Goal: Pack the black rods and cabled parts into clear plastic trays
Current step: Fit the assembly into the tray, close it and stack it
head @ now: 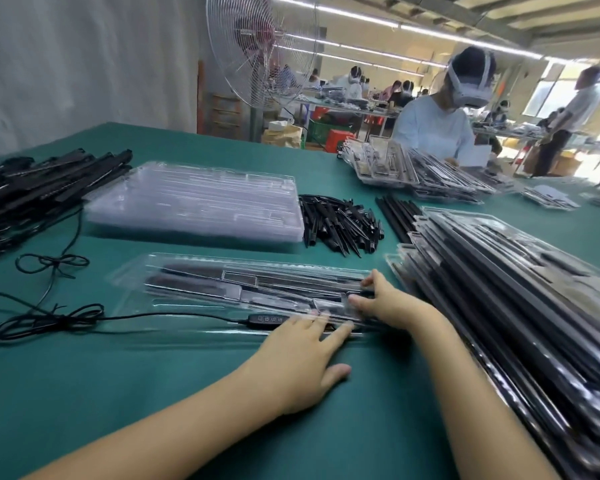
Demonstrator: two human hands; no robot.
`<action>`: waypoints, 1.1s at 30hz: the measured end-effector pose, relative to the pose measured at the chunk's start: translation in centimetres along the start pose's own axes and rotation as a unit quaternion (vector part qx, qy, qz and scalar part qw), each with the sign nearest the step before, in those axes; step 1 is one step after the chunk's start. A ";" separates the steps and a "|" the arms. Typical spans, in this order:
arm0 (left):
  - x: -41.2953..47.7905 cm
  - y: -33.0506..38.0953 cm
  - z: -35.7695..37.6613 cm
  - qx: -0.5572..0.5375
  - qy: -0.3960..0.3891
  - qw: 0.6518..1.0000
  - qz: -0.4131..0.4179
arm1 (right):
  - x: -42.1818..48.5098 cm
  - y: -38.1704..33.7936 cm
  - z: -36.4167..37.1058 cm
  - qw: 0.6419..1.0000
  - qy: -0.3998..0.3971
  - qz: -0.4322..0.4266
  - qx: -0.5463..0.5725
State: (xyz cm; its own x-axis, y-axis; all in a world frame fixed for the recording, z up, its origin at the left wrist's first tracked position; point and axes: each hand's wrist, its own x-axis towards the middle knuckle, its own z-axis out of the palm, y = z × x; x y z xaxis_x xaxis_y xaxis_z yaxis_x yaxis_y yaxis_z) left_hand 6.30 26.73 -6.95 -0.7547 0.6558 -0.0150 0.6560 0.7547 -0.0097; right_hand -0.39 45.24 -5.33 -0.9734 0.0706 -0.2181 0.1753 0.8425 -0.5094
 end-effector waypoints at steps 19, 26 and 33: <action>-2.5 -9.5 0.0 -0.030 -0.027 0.992 -0.122 | -2.2 0.7 2.4 0.984 0.146 -0.041 -0.096; -2.1 -9.7 1.5 -0.014 0.005 0.991 -0.130 | -3.0 0.5 1.7 0.972 0.212 0.096 -0.037; -2.1 -10.3 0.8 0.008 0.003 0.993 -0.115 | -3.8 1.3 -0.8 0.942 0.076 0.071 0.319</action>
State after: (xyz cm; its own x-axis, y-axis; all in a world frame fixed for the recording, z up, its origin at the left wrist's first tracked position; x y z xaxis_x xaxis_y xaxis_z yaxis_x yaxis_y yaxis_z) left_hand 1.09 17.56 -7.63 -0.8845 0.4665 -0.0051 0.4664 0.8841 -0.0285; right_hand 3.38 46.48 -4.51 -0.9347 0.2754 -0.2249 0.3115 0.3291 -0.8915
